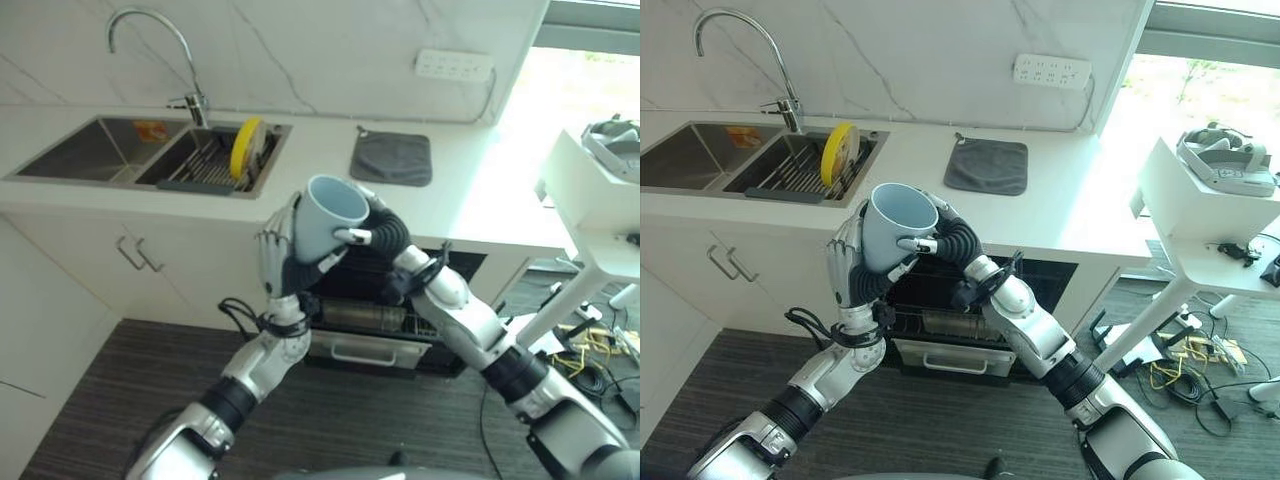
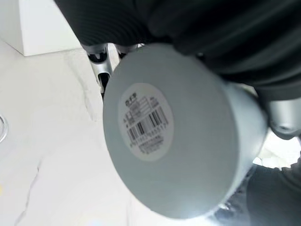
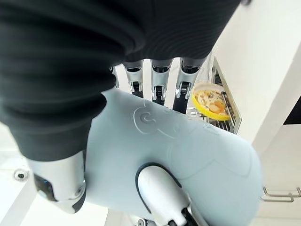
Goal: Place the dishes in the dishwasher.
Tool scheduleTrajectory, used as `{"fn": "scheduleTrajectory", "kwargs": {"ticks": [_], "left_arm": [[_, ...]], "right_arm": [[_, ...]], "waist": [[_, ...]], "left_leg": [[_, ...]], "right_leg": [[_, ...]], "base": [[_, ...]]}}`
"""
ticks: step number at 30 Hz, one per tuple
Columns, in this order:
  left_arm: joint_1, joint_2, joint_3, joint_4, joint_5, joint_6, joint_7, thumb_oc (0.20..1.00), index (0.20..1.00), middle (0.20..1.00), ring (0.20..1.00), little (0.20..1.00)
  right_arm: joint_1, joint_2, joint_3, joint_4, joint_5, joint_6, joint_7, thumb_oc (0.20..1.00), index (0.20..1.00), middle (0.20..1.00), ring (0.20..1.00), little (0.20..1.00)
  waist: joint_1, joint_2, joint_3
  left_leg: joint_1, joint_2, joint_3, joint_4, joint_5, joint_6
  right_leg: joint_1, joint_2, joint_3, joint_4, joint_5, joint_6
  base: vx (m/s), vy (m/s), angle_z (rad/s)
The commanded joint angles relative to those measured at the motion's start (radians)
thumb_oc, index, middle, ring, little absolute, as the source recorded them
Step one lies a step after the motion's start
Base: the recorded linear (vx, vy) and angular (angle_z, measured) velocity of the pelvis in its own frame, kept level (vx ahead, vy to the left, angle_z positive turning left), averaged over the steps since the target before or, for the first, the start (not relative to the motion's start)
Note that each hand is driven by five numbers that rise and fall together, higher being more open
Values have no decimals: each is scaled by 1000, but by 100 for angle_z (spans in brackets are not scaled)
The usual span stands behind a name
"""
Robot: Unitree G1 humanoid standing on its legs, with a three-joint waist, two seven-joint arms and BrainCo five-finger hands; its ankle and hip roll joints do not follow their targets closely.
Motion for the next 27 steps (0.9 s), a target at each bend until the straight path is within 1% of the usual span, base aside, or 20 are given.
{"fn": "scheduleTrajectory", "kwargs": {"ticks": [1, 4, 7, 8, 9, 11, 13, 14, 17, 20, 24, 27], "left_arm": [[-124, 3, -161, 12, 73, 29, -91, 200, 200, 200, 200, 200], [-124, 8, -172, 29, 73, 50, -112, 200, 200, 200, 200, 200], [-125, 3, -178, 52, 61, 46, -119, 200, 200, 200, 200, 200], [-123, 1, -180, 54, 53, 43, -116, 774, 774, 774, 774, 774], [-123, -1, -179, 58, 50, 40, -117, 1000, 1000, 1000, 1000, 1000], [-113, -5, -175, 63, 18, 29, -131, 1000, 1000, 1000, 1000, 1000], [-102, -8, -169, 62, 19, 20, -118, 1000, 1000, 1000, 1000, 1000], [-100, -9, -167, 61, 21, 20, -116, 1000, 1000, 1000, 1000, 1000], [-92, -9, -154, 56, 14, 21, -99, 1000, 1000, 1000, 1000, 1000], [-84, -8, -138, 44, 16, 28, -99, 1000, 1000, 1000, 1000, 1000], [-76, -5, -125, 29, 11, 46, -107, 1000, 1000, 1000, 1000, 1000], [-69, 2, -116, 26, 7, 46, -103, 1000, 1000, 1000, 1000, 1000]], "right_arm": [[-182, 74, 10, -15, -52, -74, 8, 200, 200, 200, 200, 200], [-184, 74, 10, -15, -35, -77, 8, 200, 200, 200, 200, 200], [-181, 84, 13, -11, -31, -87, 2, 200, 200, 200, 200, 200], [-181, 86, 14, -9, -32, -95, -5, 200, 200, 200, 200, 200], [-180, 88, 14, -9, -32, -101, -14, 200, 200, 200, 200, 200], [-174, 93, 4, -7, -22, -131, -52, 200, 200, 200, 200, 200], [-168, 100, -17, -6, -11, -159, -88, 200, 200, 200, 200, 200], [-167, 100, -21, -5, -11, -168, -97, 200, 200, 200, 200, 200], [-156, 104, -61, -6, -44, -222, -183, 200, 200, 200, 200, 200], [-138, 103, -111, -16, -57, -256, -241, 200, 200, 200, 200, 200], [-112, 96, -152, -34, -79, -264, -294, 200, 200, 200, 200, 200], [-89, 85, -167, -34, -76, -270, -305, 200, 200, 200, 200, 200]], "waist": [[29, -32, 15], [26, -29, 16], [24, -24, 17], [24, -23, 18], [24, -22, 18], [25, -20, 16], [26, -18, 17], [26, -18, 17], [24, -15, 17], [18, -12, 16], [10, -8, 19], [5, -5, 22]], "left_leg": [[-39, 25, 1, 40, -23, 18], [-38, 26, 2, 41, -24, 18], [-39, 26, 4, 44, -23, 19], [-38, 26, 4, 44, -23, 19], [-37, 27, 4, 44, -24, 19], [-37, 28, 5, 45, -23, 18], [-36, 28, 5, 44, -23, 19], [-36, 28, 5, 45, -23, 18], [-34, 30, 9, 43, -22, 18], [-33, 33, 21, 42, -21, 18], [-33, 36, 34, 47, -22, 18], [-33, 37, 40, 52, -23, 20]], "right_leg": [[79, -100, 54, 110, -184, 79], [77, -100, 57, 111, -185, 78], [78, -101, 58, 111, -185, 77], [78, -101, 59, 110, -186, 77], [79, -102, 59, 110, -186, 77], [81, -102, 56, 108, -186, 77], [82, -101, 54, 111, -187, 75], [82, -101, 54, 111, -188, 75], [81, -102, 51, 113, -189, 74], [81, -103, 46, 116, -191, 74], [79, -104, 43, 126, -196, 72], [78, -104, 45, 136, -203, 69]], "base": [[0, 0, 0], [0, 0, 0], [0, 0, 0], [0, 0, 0], [0, 0, 0], [0, 0, 0], [0, 0, 0], [0, 0, 0], [0, 0, 0], [0, 0, 0], [0, 0, 0], [0, 0, 0]]}}
